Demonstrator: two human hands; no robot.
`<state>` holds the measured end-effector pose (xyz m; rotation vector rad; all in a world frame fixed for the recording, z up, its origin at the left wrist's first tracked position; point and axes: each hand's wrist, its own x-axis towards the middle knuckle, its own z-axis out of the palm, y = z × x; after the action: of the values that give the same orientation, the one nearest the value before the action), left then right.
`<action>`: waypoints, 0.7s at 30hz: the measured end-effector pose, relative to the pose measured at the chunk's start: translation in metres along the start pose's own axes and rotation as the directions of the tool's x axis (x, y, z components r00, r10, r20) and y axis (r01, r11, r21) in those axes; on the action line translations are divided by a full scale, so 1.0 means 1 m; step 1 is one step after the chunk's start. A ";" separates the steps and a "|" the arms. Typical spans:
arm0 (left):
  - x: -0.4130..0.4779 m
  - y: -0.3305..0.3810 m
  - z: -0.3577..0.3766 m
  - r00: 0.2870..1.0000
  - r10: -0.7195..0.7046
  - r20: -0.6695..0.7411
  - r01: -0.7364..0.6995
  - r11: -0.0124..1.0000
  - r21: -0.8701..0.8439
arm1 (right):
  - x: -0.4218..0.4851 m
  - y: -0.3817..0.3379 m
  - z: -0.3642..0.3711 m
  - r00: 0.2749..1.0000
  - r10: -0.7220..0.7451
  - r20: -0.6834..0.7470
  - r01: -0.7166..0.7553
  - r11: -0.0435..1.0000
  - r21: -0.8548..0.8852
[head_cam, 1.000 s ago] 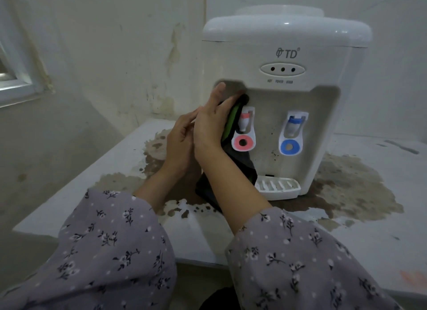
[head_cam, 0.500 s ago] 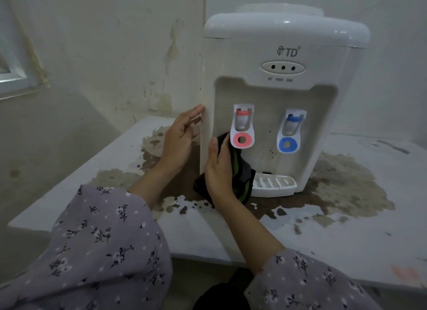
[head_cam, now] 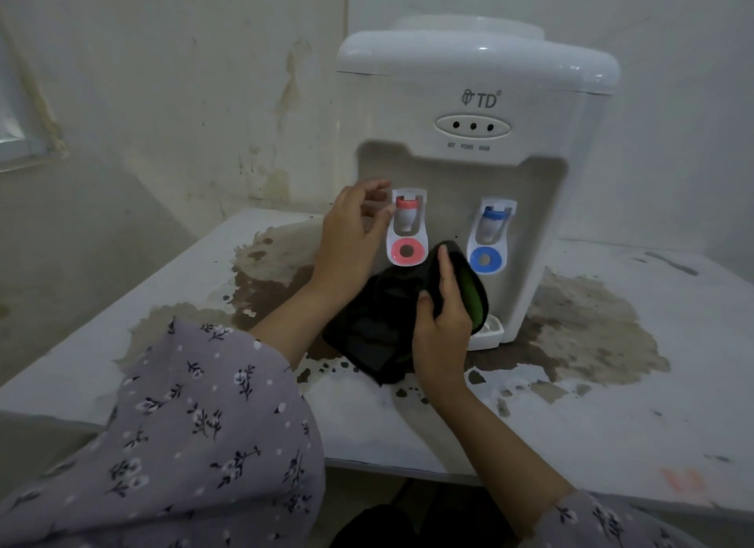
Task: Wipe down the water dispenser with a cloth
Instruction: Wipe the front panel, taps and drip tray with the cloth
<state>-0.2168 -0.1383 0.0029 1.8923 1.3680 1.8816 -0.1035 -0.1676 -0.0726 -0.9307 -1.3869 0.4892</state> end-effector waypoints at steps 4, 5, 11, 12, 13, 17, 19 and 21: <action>0.002 0.003 0.005 0.997 -0.075 0.011 0.075 0.997 -0.034 | 0.027 -0.019 -0.008 0.978 -0.200 -0.059 0.205 0.973 0.105; 0.004 0.003 0.006 0.997 -0.078 0.013 0.078 0.996 -0.033 | 0.037 -0.022 -0.008 0.965 -0.253 -0.067 0.258 0.962 0.093; 0.011 0.001 0.011 0.997 -0.067 -0.032 0.068 0.997 0.028 | 0.085 -0.027 0.003 0.780 -0.606 0.155 0.625 0.760 -0.178; 0.012 0.000 0.011 0.996 -0.073 -0.045 0.075 0.996 0.047 | 0.089 -0.023 0.005 0.734 -0.645 0.213 0.680 0.697 -0.228; 0.012 -0.001 0.012 0.996 -0.079 -0.050 0.082 0.995 0.050 | 0.091 -0.018 0.006 0.695 -0.674 0.251 0.719 0.636 -0.282; 0.011 0.002 0.010 0.996 -0.086 -0.029 0.086 0.996 -0.008 | 0.093 0.006 -0.003 0.654 -0.734 0.182 0.714 0.519 -0.470; 0.010 0.005 0.010 0.997 -0.076 -0.023 0.076 0.997 -0.023 | 0.091 0.009 -0.008 0.709 -0.701 0.073 0.650 0.610 -0.453; 0.010 0.005 0.010 0.997 -0.067 -0.024 0.067 0.998 -0.024 | 0.089 0.008 -0.011 0.741 -0.671 0.027 0.620 0.669 -0.409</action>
<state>-0.2078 -0.1303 0.0115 1.7952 1.3931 1.8875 -0.0764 -0.0971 -0.0234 -0.6883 -1.6151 -0.4140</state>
